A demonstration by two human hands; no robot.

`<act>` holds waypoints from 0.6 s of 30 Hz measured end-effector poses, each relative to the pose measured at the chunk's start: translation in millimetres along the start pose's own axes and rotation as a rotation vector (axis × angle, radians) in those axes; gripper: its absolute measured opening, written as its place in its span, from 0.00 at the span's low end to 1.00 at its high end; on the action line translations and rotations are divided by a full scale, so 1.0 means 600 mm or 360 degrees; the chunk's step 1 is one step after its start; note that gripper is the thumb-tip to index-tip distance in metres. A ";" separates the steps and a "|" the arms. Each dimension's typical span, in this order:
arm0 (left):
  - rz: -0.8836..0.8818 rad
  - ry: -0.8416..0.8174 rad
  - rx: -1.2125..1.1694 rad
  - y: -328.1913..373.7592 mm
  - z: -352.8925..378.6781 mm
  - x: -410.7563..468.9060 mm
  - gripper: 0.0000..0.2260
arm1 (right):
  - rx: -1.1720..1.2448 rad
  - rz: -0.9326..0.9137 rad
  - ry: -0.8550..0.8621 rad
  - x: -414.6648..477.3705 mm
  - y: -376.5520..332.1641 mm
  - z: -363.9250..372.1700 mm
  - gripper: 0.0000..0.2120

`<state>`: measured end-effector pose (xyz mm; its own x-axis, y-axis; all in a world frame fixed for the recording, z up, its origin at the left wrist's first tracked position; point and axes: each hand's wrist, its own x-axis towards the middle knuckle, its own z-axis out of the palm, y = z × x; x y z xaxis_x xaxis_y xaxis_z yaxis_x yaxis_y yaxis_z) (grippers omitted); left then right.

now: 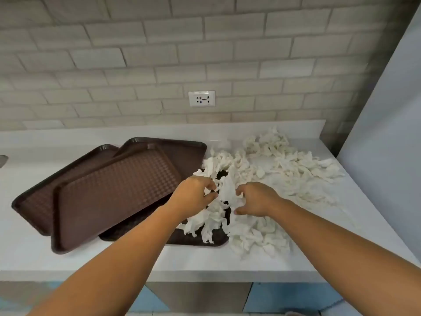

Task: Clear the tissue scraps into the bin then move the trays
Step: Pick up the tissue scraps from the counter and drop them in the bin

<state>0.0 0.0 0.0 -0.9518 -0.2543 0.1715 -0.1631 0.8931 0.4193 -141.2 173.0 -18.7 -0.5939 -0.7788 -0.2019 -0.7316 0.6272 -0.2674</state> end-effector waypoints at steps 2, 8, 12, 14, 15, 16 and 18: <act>0.0004 -0.0046 0.0009 -0.016 0.016 0.003 0.10 | -0.0173 0.0078 -0.0061 0.012 -0.006 0.015 0.33; 0.0089 -0.0099 -0.0088 -0.060 0.060 0.018 0.11 | -0.0137 0.0173 0.0095 0.045 0.004 0.031 0.08; 0.0164 -0.0106 -0.0168 -0.068 0.071 0.038 0.11 | 0.0349 0.0198 0.0442 0.048 0.005 0.000 0.08; 0.0207 -0.0124 -0.0192 -0.065 0.073 0.049 0.11 | 0.0590 0.0263 0.0527 0.040 0.004 -0.020 0.07; 0.0231 -0.0137 -0.0207 -0.062 0.074 0.054 0.11 | 0.0702 0.0295 0.0558 0.035 0.005 -0.028 0.05; 0.0258 -0.0153 -0.0222 -0.057 0.076 0.058 0.11 | 0.0812 0.0338 0.0584 0.029 0.008 -0.034 0.02; 0.0330 -0.0199 -0.0245 -0.044 0.083 0.065 0.12 | 0.0956 0.0422 0.0682 0.014 0.012 -0.044 0.06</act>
<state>-45.5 -14.8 -48.5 -0.9869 -0.0159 0.1608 0.0708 0.8519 0.5190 -160.2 171.5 2.6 -0.8902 -0.4551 0.0183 -0.3134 0.5828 -0.7498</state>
